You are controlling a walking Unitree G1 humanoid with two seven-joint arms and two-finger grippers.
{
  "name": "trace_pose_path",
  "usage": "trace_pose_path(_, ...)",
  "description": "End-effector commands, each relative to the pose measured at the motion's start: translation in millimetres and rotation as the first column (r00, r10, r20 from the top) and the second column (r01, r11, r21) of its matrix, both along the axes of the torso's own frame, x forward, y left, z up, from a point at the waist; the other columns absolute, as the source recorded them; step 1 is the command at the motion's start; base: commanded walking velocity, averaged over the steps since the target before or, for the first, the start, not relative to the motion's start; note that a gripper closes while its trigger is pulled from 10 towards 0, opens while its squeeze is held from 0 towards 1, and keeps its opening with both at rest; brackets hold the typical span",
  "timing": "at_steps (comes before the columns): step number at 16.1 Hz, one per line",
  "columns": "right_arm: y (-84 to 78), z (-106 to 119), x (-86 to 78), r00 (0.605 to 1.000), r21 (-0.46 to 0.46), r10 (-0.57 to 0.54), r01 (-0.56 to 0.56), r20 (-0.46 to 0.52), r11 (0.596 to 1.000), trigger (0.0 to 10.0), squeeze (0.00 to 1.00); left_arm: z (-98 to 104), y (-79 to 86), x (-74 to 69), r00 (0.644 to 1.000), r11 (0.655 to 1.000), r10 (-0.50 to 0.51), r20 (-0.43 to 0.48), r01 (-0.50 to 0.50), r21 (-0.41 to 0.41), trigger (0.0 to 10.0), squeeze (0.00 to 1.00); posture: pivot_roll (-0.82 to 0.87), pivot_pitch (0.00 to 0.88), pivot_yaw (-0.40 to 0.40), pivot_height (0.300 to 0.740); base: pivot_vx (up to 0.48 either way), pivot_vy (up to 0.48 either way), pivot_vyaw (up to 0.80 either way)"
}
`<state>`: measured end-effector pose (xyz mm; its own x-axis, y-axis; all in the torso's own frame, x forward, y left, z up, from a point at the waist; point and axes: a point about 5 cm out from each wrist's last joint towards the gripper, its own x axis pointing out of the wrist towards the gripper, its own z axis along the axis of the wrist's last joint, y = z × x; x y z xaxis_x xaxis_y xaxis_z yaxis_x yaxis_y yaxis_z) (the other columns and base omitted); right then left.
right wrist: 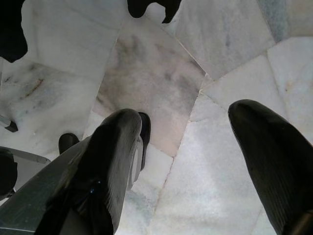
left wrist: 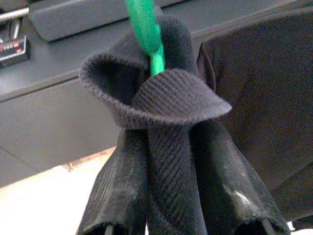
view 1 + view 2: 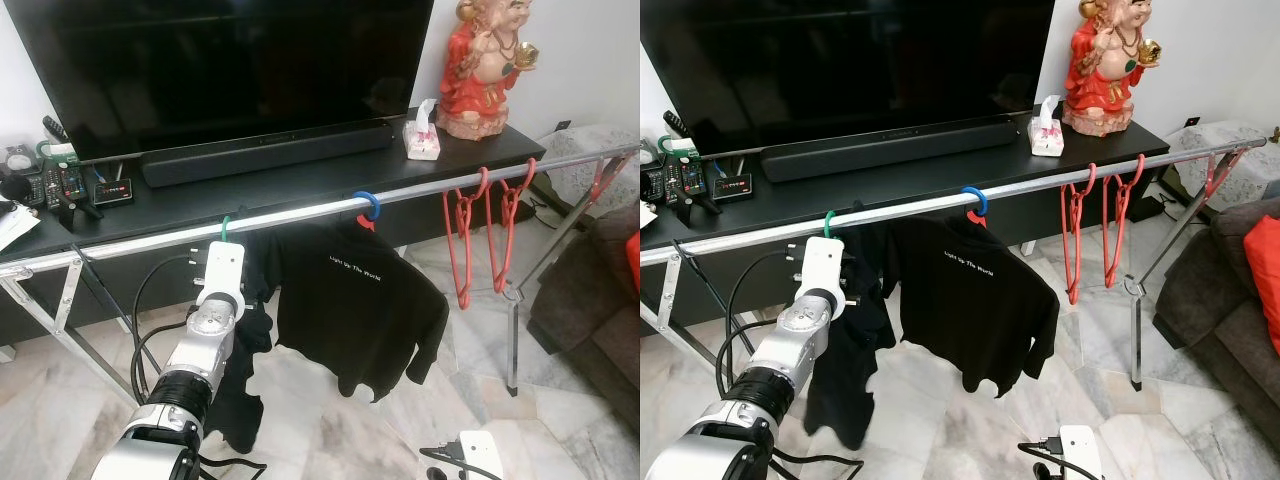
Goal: Hang hanger
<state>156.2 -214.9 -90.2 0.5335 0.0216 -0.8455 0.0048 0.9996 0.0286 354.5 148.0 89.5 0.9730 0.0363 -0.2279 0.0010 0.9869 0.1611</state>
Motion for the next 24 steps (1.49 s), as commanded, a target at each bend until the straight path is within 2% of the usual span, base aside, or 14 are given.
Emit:
trace_pose_path(1, -2.4, 1, 1.0, 1.0, -0.004, 0.001, -0.001, -0.004, 1.0, 10.0, 0.0, 4, 0.0, -1.6, 0.999, 1.0, -0.021, 0.036, 0.02, 0.022, 10.0, 1.0, -0.08, 0.0, -0.056, 0.74, 0.0, 0.0, 0.0)
trace_pose_path(6, -2.5, 1, 1.0, 1.0, -0.003, 0.001, -0.001, -0.004, 1.0, 10.0, 0.0, 6, 0.7, -8.0, 0.997, 0.998, -0.048, 0.062, 0.046, 0.034, 10.0, 1.0, -0.07, 0.0, -0.057, 0.74, 0.0, 0.0, 0.0)
trace_pose_path(11, -2.5, 1, 0.6, 1.0, -0.003, 0.002, -0.002, -0.005, 1.0, 10.0, 0.0, 19, 6.9, -23.5, 0.987, 0.997, -0.073, 0.147, 0.067, 0.042, 10.0, 1.0, -0.07, 0.0, -0.054, 0.74, 0.0, 0.0, 0.0)
trace_pose_path(12, -2.5, 1, 0.5, 1.0, -0.003, 0.002, -0.002, -0.005, 1.0, 10.0, 0.0, 24, 11.8, -33.2, 0.98, 0.997, -0.066, 0.19, 0.059, 0.04, 10.0, 1.0, -0.07, 0.0, -0.053, 0.74, 0.0, 0.0, 0.0)
trace_pose_path(13, -2.8, 1, 0.4, 1.0, -0.004, 0.002, -0.002, -0.004, 1.0, 10.0, 0.0, 30, 16.5, -51.6, 0.964, 0.998, -0.066, 0.257, 0.059, 0.035, 10.0, 0.98, -0.07, 0.0, -0.053, 0.74, 0.0, 0.0, 0.0)
trace_pose_path(14, -3.2, 1, 0.3, 1.0, -0.006, 0.003, -0.003, -0.004, 1.0, 10.0, 0.0, 31, 18.0, -62.2, 0.955, 0.997, -0.071, 0.289, 0.057, 0.056, 10.0, 0.29, -0.06, 0.0, -0.055, 0.74, 0.0, 0.0, 0.0)
trace_pose_path(15, -3.4, 1, 0.2, 1.0, -0.006, 0.003, -0.003, -0.004, 1.0, 10.0, 0.0, 32, 18.5, -65.7, 0.952, 0.996, -0.073, 0.299, 0.055, 0.068, 10.0, 0.0, -0.06, 0.0, -0.055, 0.74, 0.0, 0.0, 0.0)
trace_pose_path(18, -4.1, 1, 0.0, 1.0, -0.009, 0.002, -0.002, -0.005, 1.0, 10.0, 0.0, 30, 25.2, -82.5, 0.942, 0.996, -0.034, 0.334, 0.005, 0.087, 10.0, 0.0, -0.06, 0.0, -0.058, 0.74, 0.0, 0.0, 0.0)
trace_pose_path(20, -4.8, 1, -0.4, 1.0, -0.012, 0.001, -0.002, -0.005, 1.0, 10.0, 0.0, 31, 25.3, -94.5, 0.946, 0.994, -0.034, 0.323, -0.001, 0.108, 10.0, 0.0, -0.05, 0.0, -0.06, 0.74, 0.0, 0.0, 0.0)
trace_pose_path(24, -4.4, 1, -0.6, 1.0, -0.013, 0.003, -0.003, -0.004, 1.0, 10.0, 0.0, 32, 23.2, -89.2, 0.95, 0.989, -0.051, 0.307, 0.006, 0.147, 10.0, 0.0, -0.07, 0.0, -0.048, 0.74, 0.0, -0.079, 0.0)
